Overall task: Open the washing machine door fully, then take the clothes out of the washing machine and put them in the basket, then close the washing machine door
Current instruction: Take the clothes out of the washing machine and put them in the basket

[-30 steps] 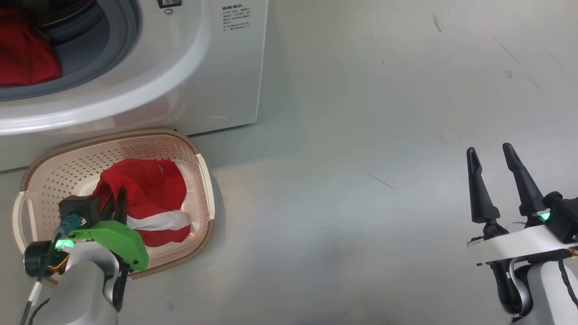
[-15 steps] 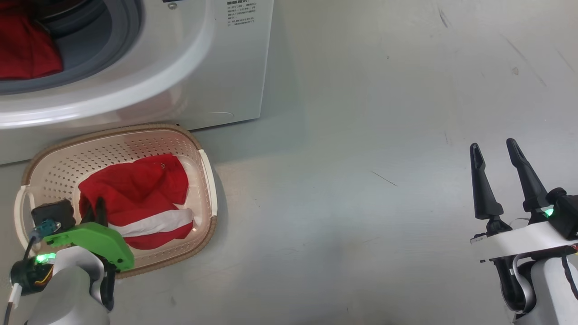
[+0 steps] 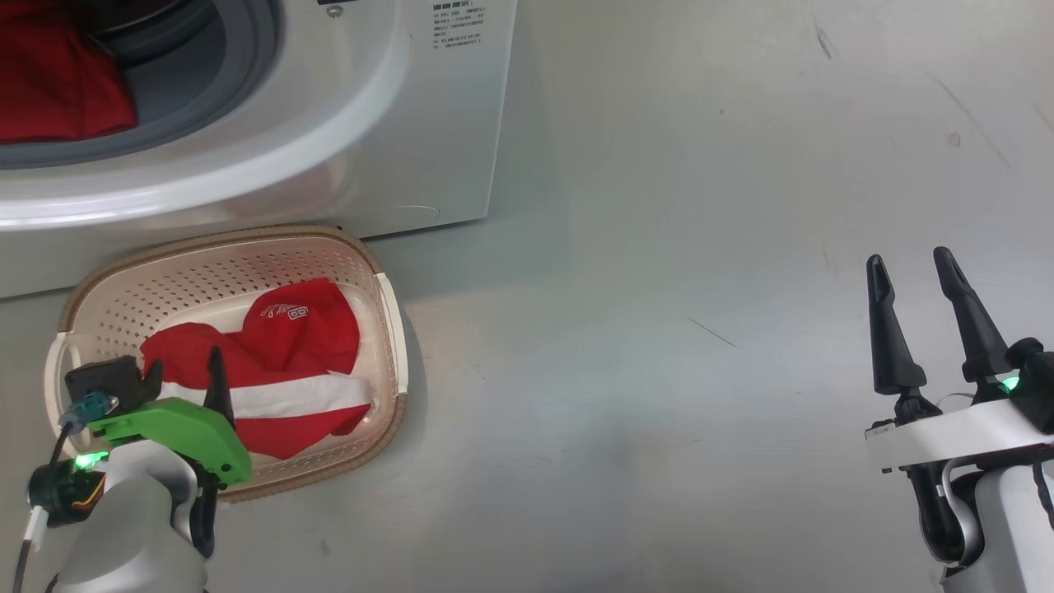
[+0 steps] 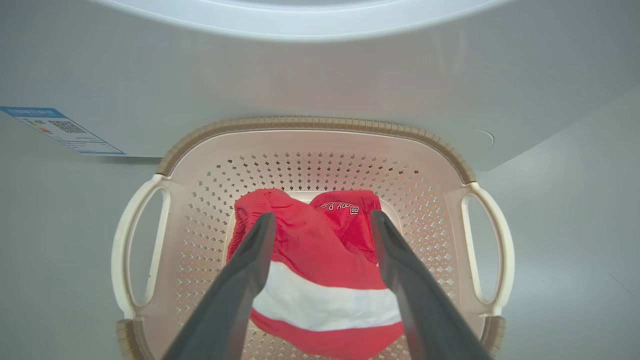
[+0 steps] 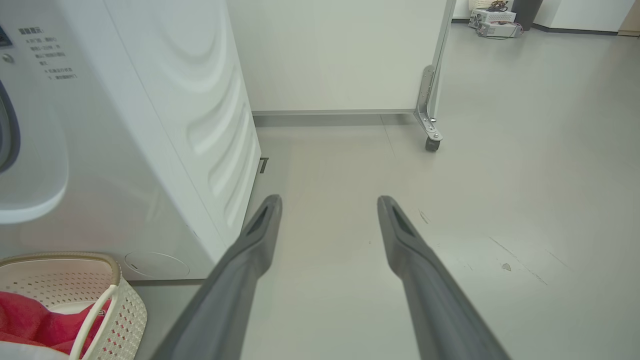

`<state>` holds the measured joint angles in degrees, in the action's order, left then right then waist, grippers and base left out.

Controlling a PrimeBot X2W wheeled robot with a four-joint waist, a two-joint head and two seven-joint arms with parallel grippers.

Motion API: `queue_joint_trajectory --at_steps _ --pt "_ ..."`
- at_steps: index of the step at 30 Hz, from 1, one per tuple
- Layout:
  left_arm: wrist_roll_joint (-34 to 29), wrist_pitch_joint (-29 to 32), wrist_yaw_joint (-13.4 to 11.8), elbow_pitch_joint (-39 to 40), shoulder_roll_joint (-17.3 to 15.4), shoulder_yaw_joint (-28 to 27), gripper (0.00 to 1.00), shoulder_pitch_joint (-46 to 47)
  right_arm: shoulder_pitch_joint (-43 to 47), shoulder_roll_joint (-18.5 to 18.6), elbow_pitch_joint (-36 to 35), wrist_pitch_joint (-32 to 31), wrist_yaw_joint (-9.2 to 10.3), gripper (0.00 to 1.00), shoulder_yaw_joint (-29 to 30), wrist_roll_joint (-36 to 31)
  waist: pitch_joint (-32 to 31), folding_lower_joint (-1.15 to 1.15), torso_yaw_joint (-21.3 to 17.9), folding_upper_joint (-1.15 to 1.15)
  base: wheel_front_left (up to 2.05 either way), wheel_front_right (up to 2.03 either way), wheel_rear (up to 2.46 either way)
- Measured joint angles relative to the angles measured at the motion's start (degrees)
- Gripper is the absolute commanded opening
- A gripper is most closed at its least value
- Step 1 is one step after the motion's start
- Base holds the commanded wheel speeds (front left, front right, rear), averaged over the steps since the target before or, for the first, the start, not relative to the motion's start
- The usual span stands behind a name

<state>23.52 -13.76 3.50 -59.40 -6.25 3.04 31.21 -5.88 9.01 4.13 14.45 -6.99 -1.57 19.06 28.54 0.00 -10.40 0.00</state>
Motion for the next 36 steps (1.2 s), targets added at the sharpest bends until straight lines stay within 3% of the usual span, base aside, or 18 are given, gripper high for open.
queue_joint_trajectory --at_steps 12,25,36 --pt "-1.66 -0.51 1.74 1.16 1.51 2.52 1.0 0.43 -0.05 -0.25 0.77 0.0 0.0 1.0 0.33 0.0 -3.81 0.0 2.97 0.0 0.0 0.0 0.0" --pt "-4.7 -0.52 2.7 13.19 2.69 3.56 1.0 0.01 0.59 -0.51 2.15 0.0 0.0 1.0 0.81 -0.01 -10.28 0.0 8.15 0.0 0.0 0.0 0.0" --pt "-5.32 -0.52 3.33 20.56 3.56 3.85 1.0 -7.11 4.12 -1.23 3.63 0.0 0.0 1.0 1.05 -0.09 -17.27 0.0 12.71 0.0 0.0 0.0 0.0"
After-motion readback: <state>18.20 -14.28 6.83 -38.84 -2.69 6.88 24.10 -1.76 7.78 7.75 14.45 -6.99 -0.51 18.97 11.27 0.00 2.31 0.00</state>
